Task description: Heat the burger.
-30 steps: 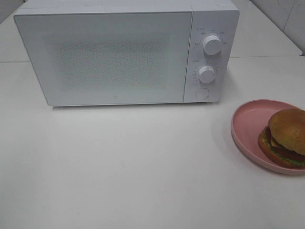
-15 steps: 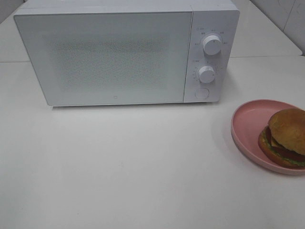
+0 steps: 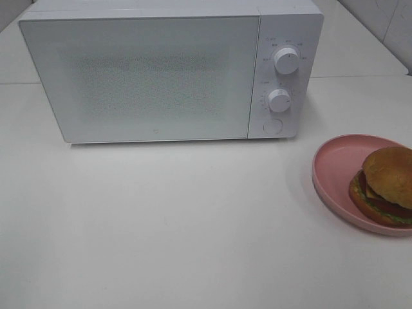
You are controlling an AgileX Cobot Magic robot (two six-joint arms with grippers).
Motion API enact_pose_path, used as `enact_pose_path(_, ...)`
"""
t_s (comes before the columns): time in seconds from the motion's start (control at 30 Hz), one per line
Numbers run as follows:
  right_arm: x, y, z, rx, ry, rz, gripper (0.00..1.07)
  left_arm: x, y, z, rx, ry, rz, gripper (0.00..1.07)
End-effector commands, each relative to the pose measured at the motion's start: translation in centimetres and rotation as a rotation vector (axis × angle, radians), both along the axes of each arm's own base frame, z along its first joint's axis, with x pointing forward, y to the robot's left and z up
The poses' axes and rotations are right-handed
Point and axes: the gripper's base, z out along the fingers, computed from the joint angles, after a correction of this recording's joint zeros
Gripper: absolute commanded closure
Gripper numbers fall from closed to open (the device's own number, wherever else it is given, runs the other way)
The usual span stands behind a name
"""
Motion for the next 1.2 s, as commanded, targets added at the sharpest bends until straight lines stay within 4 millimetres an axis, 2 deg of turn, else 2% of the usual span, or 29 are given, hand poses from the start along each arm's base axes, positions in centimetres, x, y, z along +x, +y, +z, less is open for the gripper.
enact_pose_path(0.03,-0.33,-0.06,0.13,-0.002,-0.044,0.002,0.43,0.17,0.00,-0.03,-0.001,-0.031,0.005,1.06)
enact_pose_path(0.4,-0.34,0.00,0.13,0.003,-0.043,-0.005,0.43,0.17,0.02,-0.03,-0.001,-0.031,0.006,1.06)
enact_pose_path(0.63,-0.35,0.10,0.13,-0.004,-0.044,-0.140,0.43,0.17,0.02,-0.03,-0.001,-0.031,0.006,1.06)
enact_pose_path(0.87,-0.35,0.22,0.13,-0.002,-0.043,-0.196,0.43,0.16,0.02,-0.03,-0.001,-0.032,0.010,1.06)
enact_pose_path(1.2,-0.35,0.19,0.13,-0.001,-0.043,-0.170,0.43,0.18,0.00,-0.03,0.000,-0.032,0.070,1.06)
